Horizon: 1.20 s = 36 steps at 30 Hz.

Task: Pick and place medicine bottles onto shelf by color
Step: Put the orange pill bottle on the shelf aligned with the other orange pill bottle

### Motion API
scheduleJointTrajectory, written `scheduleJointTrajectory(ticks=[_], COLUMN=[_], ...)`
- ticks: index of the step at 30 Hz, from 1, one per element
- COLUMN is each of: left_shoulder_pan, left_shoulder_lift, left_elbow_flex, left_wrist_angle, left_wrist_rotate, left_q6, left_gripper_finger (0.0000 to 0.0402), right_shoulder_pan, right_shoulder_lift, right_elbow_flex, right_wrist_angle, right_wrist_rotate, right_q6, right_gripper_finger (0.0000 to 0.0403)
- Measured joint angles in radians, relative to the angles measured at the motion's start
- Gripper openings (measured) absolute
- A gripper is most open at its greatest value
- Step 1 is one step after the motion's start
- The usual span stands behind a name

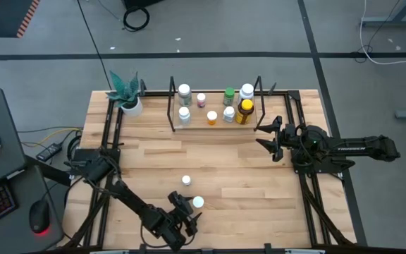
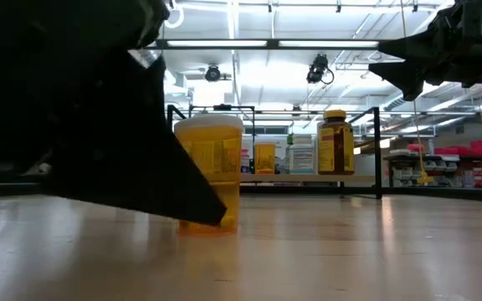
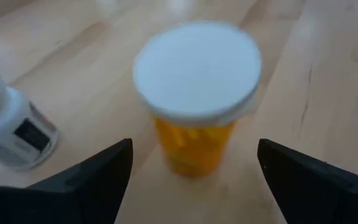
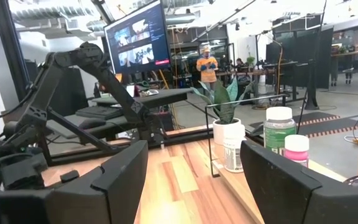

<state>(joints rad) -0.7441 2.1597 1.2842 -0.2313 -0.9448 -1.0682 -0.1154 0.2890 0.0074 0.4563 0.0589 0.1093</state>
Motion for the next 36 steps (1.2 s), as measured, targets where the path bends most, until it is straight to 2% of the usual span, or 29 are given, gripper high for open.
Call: scheduleJointTrajectory(ticks=[7, 29, 36], left_shoulder_pan=[0.003, 0.014, 0.014], left_shoulder_lift=[0.01, 0.031, 0.031], left_elbow_flex=[0.001, 0.001, 0.001], left_wrist_angle=[0.033, 0.07, 0.069], left_wrist_rotate=[-0.066, -0.136, -0.136], left_q6=[0.035, 0.043, 0.043], left_gripper_finger=[0.0323, 0.021, 0.0199], right_shoulder_pan=[0.0, 0.0, 0.0], right_shoulder_lift=[0.0, 0.001, 0.001], right_elbow_flex=[0.0, 0.0, 0.0], right_wrist_angle=[0.003, -0.001, -0.001], right_wrist_rotate=[0.0, 0.0, 0.0], right_q6=[0.0, 0.0, 0.0], right_gripper_finger=[0.0265, 0.0265, 0.0265])
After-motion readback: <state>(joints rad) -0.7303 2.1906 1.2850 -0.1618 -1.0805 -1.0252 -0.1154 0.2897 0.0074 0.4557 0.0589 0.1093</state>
